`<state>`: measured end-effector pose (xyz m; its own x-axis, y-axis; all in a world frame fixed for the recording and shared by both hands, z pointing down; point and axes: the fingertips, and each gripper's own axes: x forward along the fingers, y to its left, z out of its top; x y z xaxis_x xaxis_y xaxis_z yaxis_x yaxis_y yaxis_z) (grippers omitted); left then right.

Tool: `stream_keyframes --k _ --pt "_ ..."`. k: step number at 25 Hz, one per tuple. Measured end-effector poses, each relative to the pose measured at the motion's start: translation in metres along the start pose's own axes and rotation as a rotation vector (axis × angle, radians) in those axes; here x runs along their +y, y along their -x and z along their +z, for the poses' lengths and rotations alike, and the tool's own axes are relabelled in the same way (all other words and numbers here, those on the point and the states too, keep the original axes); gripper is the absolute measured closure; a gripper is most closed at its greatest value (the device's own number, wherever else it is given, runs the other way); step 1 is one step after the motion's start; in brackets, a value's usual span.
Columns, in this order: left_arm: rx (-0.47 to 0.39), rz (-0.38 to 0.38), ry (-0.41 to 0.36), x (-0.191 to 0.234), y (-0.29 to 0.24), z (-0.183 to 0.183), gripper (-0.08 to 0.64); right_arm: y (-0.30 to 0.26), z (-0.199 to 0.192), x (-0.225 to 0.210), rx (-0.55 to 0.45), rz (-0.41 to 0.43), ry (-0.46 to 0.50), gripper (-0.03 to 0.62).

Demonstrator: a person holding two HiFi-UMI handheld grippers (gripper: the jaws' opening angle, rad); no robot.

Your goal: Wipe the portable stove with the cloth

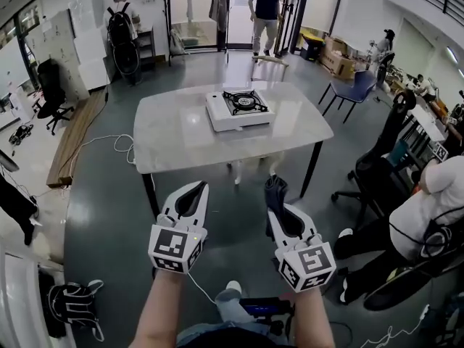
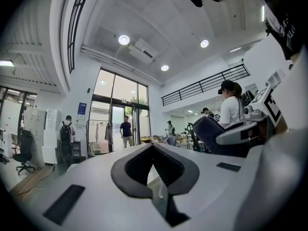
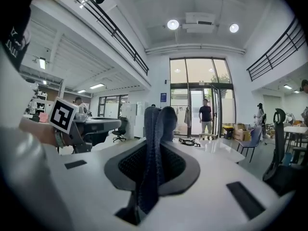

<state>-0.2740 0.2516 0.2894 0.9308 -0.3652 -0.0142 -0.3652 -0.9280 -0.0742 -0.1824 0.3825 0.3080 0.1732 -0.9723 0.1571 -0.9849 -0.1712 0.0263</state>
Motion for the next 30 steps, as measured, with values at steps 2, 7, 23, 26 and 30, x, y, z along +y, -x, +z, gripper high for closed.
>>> stream_keyframes --k 2,7,23,26,30 --pt "0.005 0.006 0.001 0.003 -0.022 -0.002 0.549 -0.016 0.002 -0.018 0.004 0.014 0.002 0.523" --pt "0.011 0.013 0.0 0.002 -0.059 -0.002 0.548 -0.043 0.001 -0.055 0.016 0.039 -0.005 0.523" --pt "-0.007 0.034 0.03 0.047 -0.152 -0.02 0.549 -0.119 -0.004 -0.131 0.011 -0.016 -0.044 0.523" --pt "-0.007 0.04 0.042 0.07 -0.179 -0.026 0.548 -0.151 0.001 -0.146 0.015 -0.025 -0.037 0.523" --pt "-0.013 0.056 0.058 0.11 -0.217 -0.033 0.549 -0.201 0.011 -0.165 0.007 -0.039 -0.029 0.522"
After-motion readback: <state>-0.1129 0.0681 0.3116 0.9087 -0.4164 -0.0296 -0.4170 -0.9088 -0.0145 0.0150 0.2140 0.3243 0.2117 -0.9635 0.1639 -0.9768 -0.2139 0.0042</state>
